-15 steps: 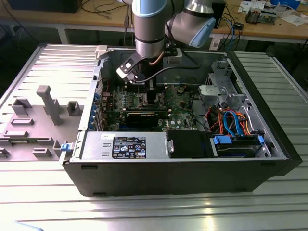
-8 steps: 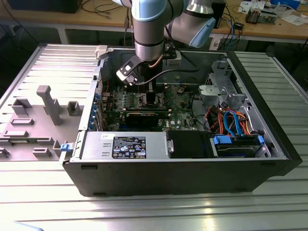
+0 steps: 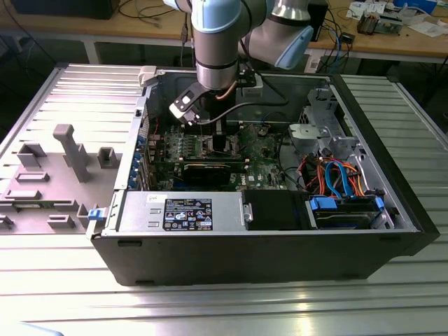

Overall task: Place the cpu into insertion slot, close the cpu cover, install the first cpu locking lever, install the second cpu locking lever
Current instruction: 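Place the cpu into insertion slot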

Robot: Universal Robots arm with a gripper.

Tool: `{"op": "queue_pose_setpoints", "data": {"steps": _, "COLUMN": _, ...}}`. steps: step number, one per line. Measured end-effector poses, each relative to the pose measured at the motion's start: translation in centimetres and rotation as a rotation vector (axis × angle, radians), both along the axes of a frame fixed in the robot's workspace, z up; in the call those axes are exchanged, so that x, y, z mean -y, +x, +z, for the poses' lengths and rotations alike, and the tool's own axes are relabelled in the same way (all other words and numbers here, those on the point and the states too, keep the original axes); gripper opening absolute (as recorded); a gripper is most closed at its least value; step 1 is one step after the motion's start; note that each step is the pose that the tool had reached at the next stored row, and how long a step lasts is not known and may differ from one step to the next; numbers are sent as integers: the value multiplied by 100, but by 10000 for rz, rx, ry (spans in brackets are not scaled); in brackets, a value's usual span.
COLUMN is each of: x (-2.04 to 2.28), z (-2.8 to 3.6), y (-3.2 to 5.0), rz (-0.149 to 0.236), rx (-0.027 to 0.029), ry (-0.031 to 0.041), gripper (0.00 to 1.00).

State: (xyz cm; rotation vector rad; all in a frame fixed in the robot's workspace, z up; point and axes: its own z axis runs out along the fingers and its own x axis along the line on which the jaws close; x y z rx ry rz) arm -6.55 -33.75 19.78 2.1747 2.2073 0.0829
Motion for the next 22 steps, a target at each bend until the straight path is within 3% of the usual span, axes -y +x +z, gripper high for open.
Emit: {"op": "queue_pose_setpoints", "data": {"steps": 22, "x": -1, "z": -25, "y": -4, "rz": -95, "rx": 0, "ry": 1, "gripper": 55}}
